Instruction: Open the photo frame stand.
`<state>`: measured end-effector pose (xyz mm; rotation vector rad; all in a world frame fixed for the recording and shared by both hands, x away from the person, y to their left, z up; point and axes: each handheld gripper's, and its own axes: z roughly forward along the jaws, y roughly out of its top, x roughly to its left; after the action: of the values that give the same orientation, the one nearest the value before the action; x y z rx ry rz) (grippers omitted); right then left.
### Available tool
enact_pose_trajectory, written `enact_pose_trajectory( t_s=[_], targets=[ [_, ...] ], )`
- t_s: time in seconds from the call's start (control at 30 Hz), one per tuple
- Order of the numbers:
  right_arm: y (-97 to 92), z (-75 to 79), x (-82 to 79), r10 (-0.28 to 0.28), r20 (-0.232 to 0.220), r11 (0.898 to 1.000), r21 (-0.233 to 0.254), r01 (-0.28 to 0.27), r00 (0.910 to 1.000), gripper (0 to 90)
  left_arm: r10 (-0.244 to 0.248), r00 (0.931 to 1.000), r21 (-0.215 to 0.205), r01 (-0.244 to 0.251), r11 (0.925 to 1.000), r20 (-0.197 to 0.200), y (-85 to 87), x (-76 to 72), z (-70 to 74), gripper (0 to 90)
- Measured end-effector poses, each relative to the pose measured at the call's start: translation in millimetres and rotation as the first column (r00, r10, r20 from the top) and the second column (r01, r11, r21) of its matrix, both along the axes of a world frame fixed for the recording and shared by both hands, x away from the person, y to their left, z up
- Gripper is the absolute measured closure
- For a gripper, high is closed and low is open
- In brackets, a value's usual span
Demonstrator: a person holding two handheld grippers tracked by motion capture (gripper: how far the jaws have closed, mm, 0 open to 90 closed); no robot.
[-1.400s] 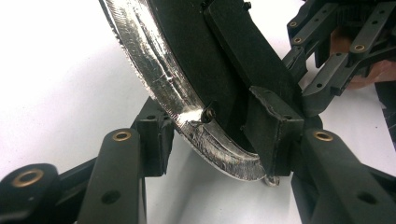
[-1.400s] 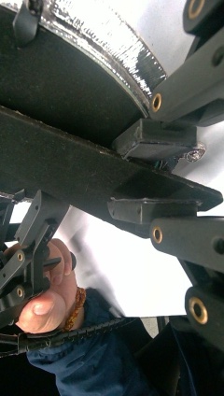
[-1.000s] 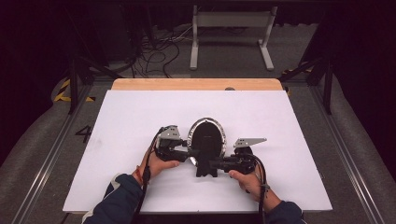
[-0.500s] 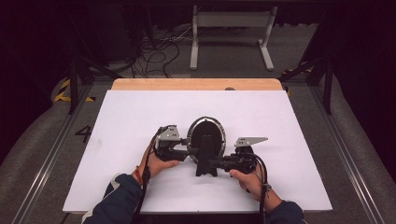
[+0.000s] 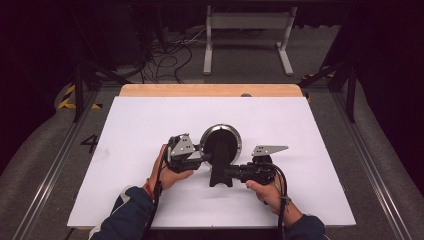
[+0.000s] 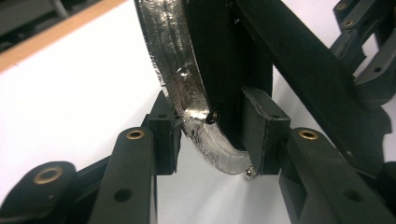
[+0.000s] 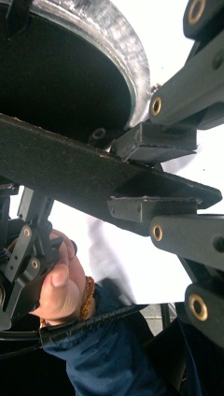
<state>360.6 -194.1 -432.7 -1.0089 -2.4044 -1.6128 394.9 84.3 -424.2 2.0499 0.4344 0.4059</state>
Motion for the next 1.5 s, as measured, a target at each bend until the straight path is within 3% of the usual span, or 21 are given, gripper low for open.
enact_pose_trajectory(
  t_s=[0.13,0.27,0.4,0.57,0.83,0.97,1.2,1.5],
  targets=[
    [0.3,1.3,-1.6,0.003,0.007,1.000,-0.015,-0.003,1.0000,73.7,0.017,0.9982,0.015,-0.018,0.9997,0.058,1.5,-4.2,0.6,69.2],
    [-1.9,-1.1,-0.7,-0.008,-0.002,1.000,-0.025,0.008,1.0000,74.8,0.009,0.9983,0.009,-0.010,0.9999,0.058,1.3,-5.5,-0.3,70.4],
    [-1.8,-0.9,-1.6,-0.006,0.000,1.000,-0.025,0.006,1.0000,74.9,0.005,0.9988,-0.008,-0.004,1.0000,0.048,2.6,-4.7,-2.2,70.6],
    [-2.8,-1.8,-1.8,0.002,-0.008,1.000,-0.023,-0.002,1.0000,76.1,-0.009,1.0000,0.000,0.009,1.0000,0.002,1.1,-1.5,-10.0,69.9],
    [-3.6,-4.3,-3.2,0.014,-0.021,0.999,-0.038,-0.015,0.9997,78.7,-0.015,0.9993,0.052,0.017,0.9985,-0.034,-11.1,0.7,-26.8,67.8],
    [-3.8,-5.6,-5.4,0.014,-0.021,0.999,-0.047,-0.015,0.9997,79.2,-0.005,0.9997,0.063,0.007,0.9980,-0.026,-15.5,-0.2,-29.8,68.6],
    [-6.4,-5.6,-5.5,0.000,-0.023,0.998,-0.057,-0.001,0.9997,79.0,0.040,0.9981,0.119,-0.045,0.9919,0.046,-21.8,-2.9,-29.9,68.9],
    [-8.0,-10.2,-4.5,-0.026,-0.020,0.998,-0.063,0.024,0.9995,79.1,0.037,0.9985,0.127,-0.042,0.9910,0.041,-21.2,5.1,-30.8,71.4]
  ],
)
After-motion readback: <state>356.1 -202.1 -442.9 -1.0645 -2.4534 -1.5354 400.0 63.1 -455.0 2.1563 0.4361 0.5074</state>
